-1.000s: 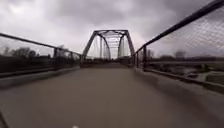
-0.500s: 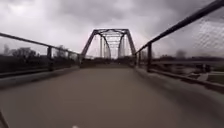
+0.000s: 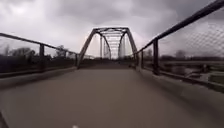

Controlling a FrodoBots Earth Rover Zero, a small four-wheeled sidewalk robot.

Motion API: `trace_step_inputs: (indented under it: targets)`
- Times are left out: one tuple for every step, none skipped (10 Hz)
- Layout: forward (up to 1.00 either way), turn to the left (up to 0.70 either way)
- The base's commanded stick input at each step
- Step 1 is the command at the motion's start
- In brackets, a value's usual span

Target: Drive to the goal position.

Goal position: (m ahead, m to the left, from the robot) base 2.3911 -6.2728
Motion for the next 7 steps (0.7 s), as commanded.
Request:
trace_step_inputs:
  targets:
    - [1.00, 0.00]
    - [1.00, 0.00]
    - [1.00, 0.00]
    - [1.00, 0.00]
    - [1.00, 0.00]
    - [1.00, 0.00]
    - [1.00, 0.00]
